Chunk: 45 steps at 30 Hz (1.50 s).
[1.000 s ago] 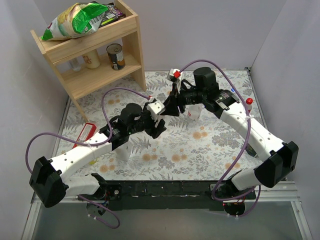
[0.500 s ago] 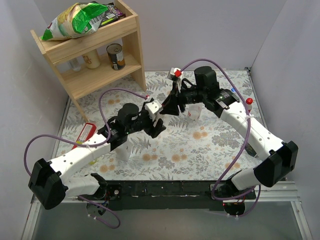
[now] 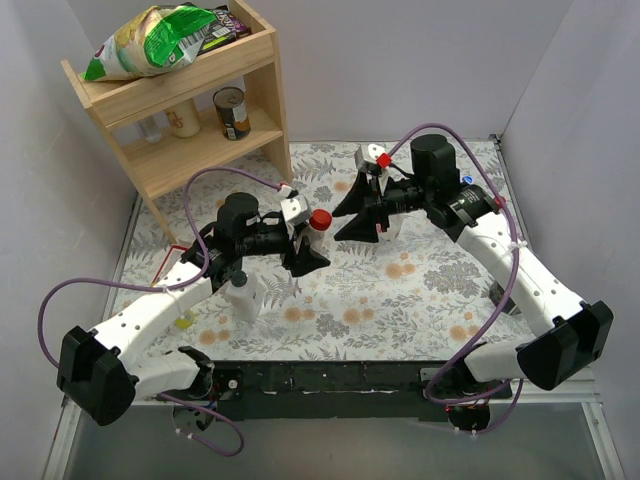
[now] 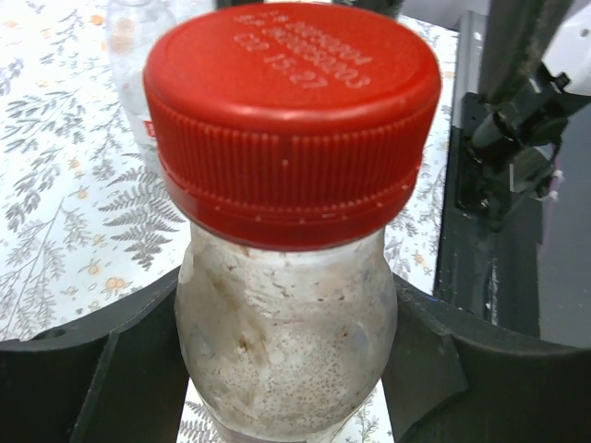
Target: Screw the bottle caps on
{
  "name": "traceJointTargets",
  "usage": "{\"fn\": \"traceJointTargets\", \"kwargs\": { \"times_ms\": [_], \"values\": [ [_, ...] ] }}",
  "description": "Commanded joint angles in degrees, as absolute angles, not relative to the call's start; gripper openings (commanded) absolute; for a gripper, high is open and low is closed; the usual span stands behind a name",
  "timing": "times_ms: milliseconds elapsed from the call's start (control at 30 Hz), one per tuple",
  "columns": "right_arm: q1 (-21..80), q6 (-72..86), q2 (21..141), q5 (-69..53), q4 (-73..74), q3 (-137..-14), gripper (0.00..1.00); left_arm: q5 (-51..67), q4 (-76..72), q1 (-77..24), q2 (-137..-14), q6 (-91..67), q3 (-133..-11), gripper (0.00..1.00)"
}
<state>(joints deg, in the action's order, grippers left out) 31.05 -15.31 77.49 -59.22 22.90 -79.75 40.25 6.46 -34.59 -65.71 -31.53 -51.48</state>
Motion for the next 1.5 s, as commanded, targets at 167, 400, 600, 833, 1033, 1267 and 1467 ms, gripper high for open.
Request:
{"fn": "traceJointTargets", "kwargs": {
  "times_ms": [167,400,600,833,1033,1267,1467],
  "values": [
    [31.11,-4.58,77.43,-61.79,7.83,-77.08,0.71,46.32,7.29,-34.37,-65.30,-29.36,-54.23,0.00],
    [31.38,-0.97,80.15,-64.34,4.66,-78.05,0.71,46.76,7.56,-34.37,-65.65,-27.86,-54.67,0.00],
    [31.82,2.72,81.30,-64.86,1.33,-77.17,0.68,46.49,7.56,-34.37,-65.83,-26.89,-54.76,0.00],
    [31.90,6.68,82.61,-66.18,-2.72,-78.31,0.68,46.23,7.47,-34.37,-66.45,-26.98,-54.75,0.00],
    [32.17,6.59,82.97,-66.71,-2.64,-77.79,0.63,46.06,6.68,-34.37,-67.06,-27.16,-54.67,0.00],
    [33.13,6.86,83.67,-65.74,-4.31,-78.39,0.47,45.62,6.33,-34.45,-67.59,-27.60,-54.84,0.00],
    [33.22,0.19,83.23,-50.85,4.99,-81.56,0.10,33.43,1.94,-35.76,-66.89,-31.90,-54.14,0.00]
  ]
}}
